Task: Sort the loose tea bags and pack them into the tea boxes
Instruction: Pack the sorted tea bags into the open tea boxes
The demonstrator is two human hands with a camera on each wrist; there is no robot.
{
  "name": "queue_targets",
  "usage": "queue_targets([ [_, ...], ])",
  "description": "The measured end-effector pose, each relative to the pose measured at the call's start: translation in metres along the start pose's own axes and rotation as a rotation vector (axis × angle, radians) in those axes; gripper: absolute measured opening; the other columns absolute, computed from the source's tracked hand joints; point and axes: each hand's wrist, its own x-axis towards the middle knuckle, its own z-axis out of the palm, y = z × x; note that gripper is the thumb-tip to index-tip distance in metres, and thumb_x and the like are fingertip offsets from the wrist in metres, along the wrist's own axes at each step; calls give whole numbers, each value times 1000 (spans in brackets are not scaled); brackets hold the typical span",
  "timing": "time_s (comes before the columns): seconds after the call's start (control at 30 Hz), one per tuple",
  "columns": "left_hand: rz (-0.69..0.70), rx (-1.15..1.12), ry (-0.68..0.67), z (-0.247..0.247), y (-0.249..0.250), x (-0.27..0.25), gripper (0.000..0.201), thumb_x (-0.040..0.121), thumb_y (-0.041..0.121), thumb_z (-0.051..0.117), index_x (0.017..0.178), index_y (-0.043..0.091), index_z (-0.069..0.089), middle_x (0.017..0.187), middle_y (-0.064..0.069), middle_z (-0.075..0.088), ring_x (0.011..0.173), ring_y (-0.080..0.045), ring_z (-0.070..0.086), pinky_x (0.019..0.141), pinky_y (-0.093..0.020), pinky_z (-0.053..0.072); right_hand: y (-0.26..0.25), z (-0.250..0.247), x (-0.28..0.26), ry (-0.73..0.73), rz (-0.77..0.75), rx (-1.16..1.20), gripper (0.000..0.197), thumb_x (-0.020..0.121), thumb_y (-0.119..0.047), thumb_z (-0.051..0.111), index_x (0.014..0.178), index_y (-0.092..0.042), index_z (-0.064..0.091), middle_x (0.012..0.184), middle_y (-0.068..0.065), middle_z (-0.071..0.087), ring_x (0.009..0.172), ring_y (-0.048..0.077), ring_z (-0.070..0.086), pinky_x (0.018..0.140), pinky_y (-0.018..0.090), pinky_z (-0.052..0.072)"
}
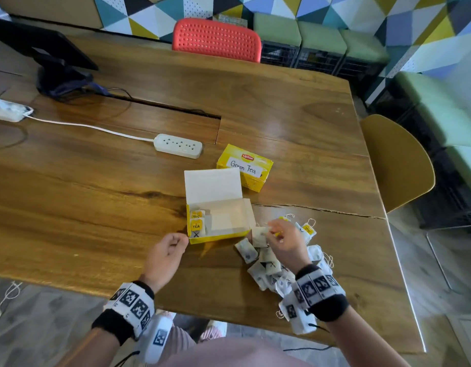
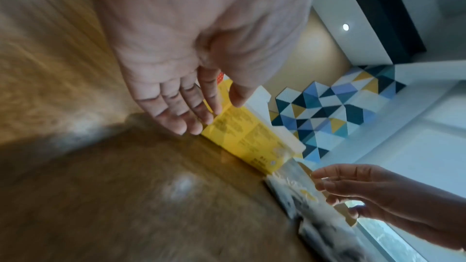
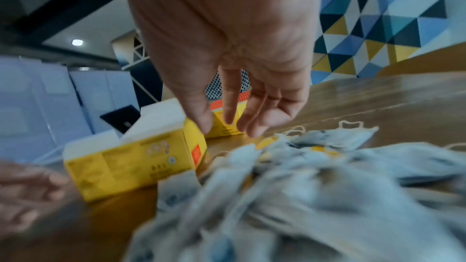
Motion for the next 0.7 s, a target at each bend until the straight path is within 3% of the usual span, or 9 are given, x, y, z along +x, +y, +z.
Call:
queue_targets([
  [0.07, 16, 83, -41, 6, -14, -5, 9, 95, 26, 56, 101, 24, 62, 100, 7, 65, 94, -12, 62, 78, -22, 48, 22, -3, -8, -63, -20, -151, 38, 83, -24, 71, 119, -17, 63, 113, 4, 60, 91, 13, 55, 85, 30, 49],
  [0.13, 40, 168, -75, 11, -24, -8, 11, 93, 21, 59, 103, 22, 62, 102, 6, 65, 92, -9, 61, 76, -17, 47, 35, -2, -15, -197, -46, -333, 59, 76, -35, 76, 131, -24, 55, 124, 0, 49, 112, 18, 47, 100, 32, 42],
  [0.23, 96, 230, -92, 17, -31, -10, 16, 90, 14, 63, 100, 26, 60, 101, 5, 64, 90, -5, 60, 81, -25, 51, 40, 5, -19, -294, -106, -458, 60, 74, -30, 77, 130, -28, 56, 128, -2, 43, 121, 21, 37, 103, 32, 38],
  [0.37, 111, 290, -68, 19, -29, -10, 16, 89, 13, 64, 101, 23, 63, 99, 6, 61, 87, -7, 59, 83, -28, 51, 37, 11, -14, -245, -170, -353, 29, 80, -4, 70, 106, -16, 73, 102, 1, 51, 95, 21, 53, 80, 26, 43],
  [0.47, 121, 302, -70, 21, -28, -11, 16, 89, 13, 63, 103, 21, 64, 100, 6, 60, 87, -5, 58, 77, -19, 48, 34, 10, -11, -204, -98, -256, 20, 84, -4, 66, 100, -13, 75, 98, 3, 62, 87, 17, 54, 77, 17, 36],
  [0.57, 115, 314, -107, 23, -28, -12, 15, 90, 16, 62, 103, 24, 63, 101, 7, 61, 88, -3, 58, 74, -14, 45, 30, 4, -10, -120, -57, -144, 6, 83, -13, 70, 82, -13, 76, 78, 1, 69, 73, 18, 59, 65, 21, 41],
  [0.63, 112, 309, -160, 25, -24, -13, 15, 91, 19, 60, 103, 28, 62, 104, 9, 62, 90, -1, 59, 74, -15, 47, 26, -1, -11, -171, -36, -76, 18, 81, -20, 74, 66, -22, 66, 60, -8, 58, 57, 6, 51, 55, 17, 37],
  [0.7, 124, 287, -231, 30, -13, -15, 14, 92, 21, 59, 104, 29, 61, 104, 12, 62, 91, 0, 59, 74, -14, 48, 19, -3, -12, -288, 22, 35, 23, 81, -20, 76, 63, -25, 61, 57, -12, 53, 50, -1, 44, 53, 14, 35],
])
